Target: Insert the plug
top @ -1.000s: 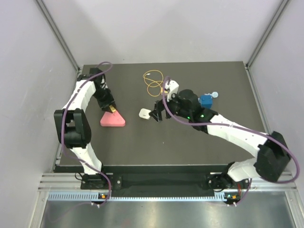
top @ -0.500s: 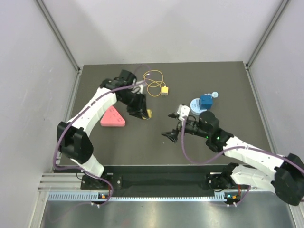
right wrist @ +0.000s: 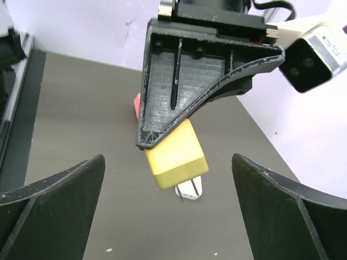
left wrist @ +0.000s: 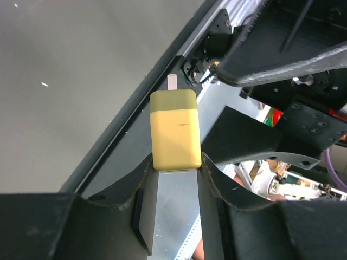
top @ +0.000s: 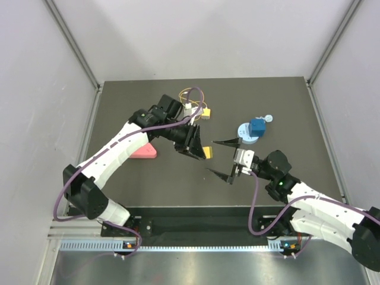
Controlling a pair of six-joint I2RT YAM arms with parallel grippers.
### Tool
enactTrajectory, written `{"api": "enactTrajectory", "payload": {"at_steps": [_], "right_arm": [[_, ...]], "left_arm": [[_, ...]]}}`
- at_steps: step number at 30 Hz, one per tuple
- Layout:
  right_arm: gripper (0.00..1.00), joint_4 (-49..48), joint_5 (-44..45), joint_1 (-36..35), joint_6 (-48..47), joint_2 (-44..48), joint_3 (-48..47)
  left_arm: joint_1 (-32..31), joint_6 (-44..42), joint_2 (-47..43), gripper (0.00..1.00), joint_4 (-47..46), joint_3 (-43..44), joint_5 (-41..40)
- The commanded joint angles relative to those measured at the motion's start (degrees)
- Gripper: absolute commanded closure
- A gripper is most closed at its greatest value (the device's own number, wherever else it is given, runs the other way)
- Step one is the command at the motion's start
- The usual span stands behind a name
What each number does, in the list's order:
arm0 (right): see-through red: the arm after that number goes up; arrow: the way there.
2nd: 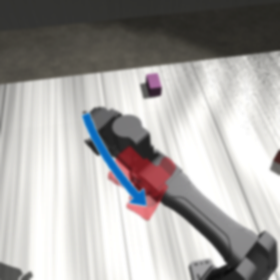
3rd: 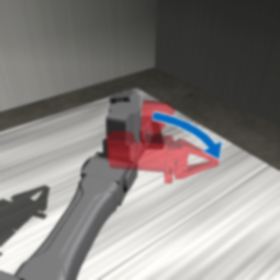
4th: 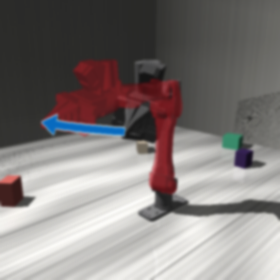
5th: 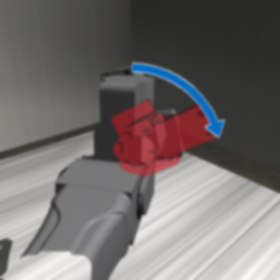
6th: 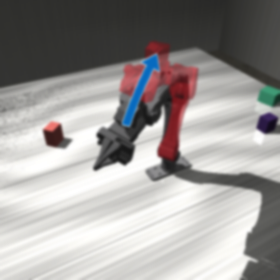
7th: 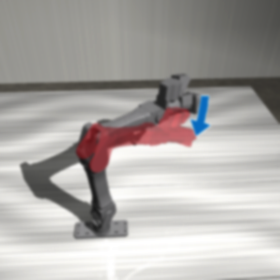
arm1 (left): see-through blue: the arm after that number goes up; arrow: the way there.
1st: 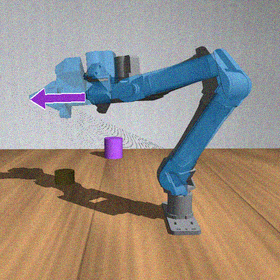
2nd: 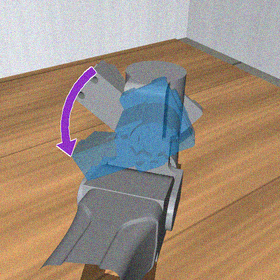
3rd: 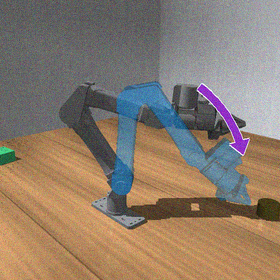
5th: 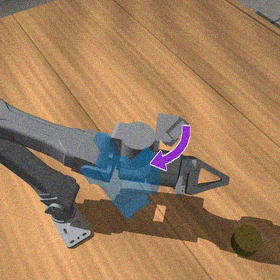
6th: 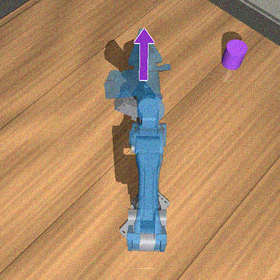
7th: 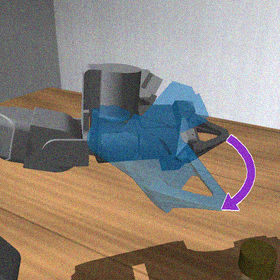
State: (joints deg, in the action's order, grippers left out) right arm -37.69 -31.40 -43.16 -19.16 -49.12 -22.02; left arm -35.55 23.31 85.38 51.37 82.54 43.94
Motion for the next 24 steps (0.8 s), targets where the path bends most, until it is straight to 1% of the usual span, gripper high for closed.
{"api": "enactTrajectory", "payload": {"at_steps": [1, 5, 9, 12, 16, 19, 20, 22, 23, 24], "right_arm": [[0.0, -2.22, -2.96, 0.35, -5.26, -1.76, -1.18], [0.01, 0.07, -3.06, 0.18, -7.03, -3.25, -2.41], [0.03, -0.27, -2.88, -0.26, -7.74, -4.31, -2.68], [0.05, 0.16, -3.32, -0.87, -8.35, -3.96, -2.59], [0.11, 0.95, -3.15, -1.84, -10.19, -3.44, -2.32], [0.38, 0.87, -1.48, -2.72, -11.25, -3.0, -1.8], [0.54, 0.26, -1.04, -2.9, -11.51, -2.91, -1.62], [0.69, 0.51, 0.1, -2.99, -12.04, -2.38, -1.36], [0.85, 1.04, 0.63, -3.33, -12.3, -2.21, -1.53], [0.92, 1.48, 1.24, -3.51, -12.74, -1.94, -1.53]], "left_arm": [[-0.84, 0.33, -1.01, 1.0, -3.3, -0.89, 3.52], [-1.54, -0.45, -0.75, 1.0, -3.47, -0.72, 5.36], [-1.98, -0.63, -0.13, 1.0, -3.47, -0.63, 6.15], [-2.33, -0.72, 0.57, 1.0, -2.95, -0.63, 6.33], [-2.59, -0.64, 1.36, 1.0, -2.6, -0.89, 6.24], [-2.59, -0.55, 1.8, 1.0, -2.33, -0.45, 5.89], [-2.59, -0.55, 2.15, 1.0, -1.98, -0.1, 5.8], [-2.6, -0.2, 2.42, 1.0, -1.81, 0.86, 5.1], [-2.59, -0.02, 2.59, 1.0, -1.8, 1.3, 4.66], [-2.59, 0.94, 2.59, 0.99, -2.07, 1.74, 4.31]]}}
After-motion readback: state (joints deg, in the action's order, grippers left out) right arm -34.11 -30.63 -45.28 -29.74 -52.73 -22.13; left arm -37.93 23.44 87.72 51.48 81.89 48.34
